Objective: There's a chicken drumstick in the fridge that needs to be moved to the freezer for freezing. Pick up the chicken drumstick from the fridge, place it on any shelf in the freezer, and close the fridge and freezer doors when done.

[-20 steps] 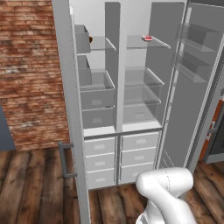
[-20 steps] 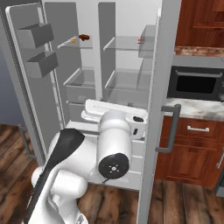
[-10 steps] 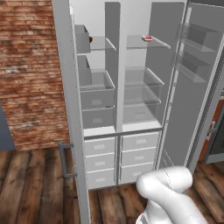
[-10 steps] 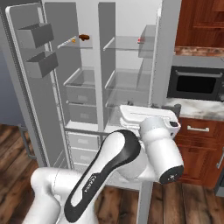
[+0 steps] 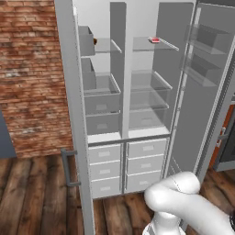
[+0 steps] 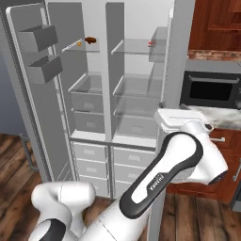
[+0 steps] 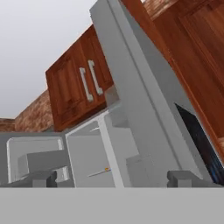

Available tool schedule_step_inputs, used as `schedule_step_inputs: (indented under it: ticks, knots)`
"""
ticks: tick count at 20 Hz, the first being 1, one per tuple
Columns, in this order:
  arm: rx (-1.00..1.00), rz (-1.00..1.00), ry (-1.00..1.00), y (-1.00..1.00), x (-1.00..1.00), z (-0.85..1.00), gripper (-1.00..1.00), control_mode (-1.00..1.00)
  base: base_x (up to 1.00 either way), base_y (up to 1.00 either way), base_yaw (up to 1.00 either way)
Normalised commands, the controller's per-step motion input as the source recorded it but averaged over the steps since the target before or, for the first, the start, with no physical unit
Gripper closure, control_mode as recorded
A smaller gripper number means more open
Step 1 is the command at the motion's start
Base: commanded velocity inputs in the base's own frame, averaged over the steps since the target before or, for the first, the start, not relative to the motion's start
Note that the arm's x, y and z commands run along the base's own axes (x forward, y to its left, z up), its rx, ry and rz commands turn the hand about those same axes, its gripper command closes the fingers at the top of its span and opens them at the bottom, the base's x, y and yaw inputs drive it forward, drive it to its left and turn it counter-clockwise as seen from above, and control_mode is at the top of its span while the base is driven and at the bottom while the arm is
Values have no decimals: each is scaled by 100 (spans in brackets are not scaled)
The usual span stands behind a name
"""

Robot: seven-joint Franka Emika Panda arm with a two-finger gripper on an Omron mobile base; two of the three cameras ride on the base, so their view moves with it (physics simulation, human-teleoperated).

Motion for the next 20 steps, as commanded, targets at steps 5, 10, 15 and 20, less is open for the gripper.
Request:
schedule_step_inputs:
  ticks: [5,10,15,20]
  knots:
    - [5,6,-5,-48,62,0,-100,-100,0,0,0]
    - [4,4,-7,-59,51,0,-100,-100,0,0,0]
    - [-1,3,-4,-22,45,-43,-100,-100,0,0,0]
    - [-1,8,0,-33,29,-56,-100,-100,0,0,0]
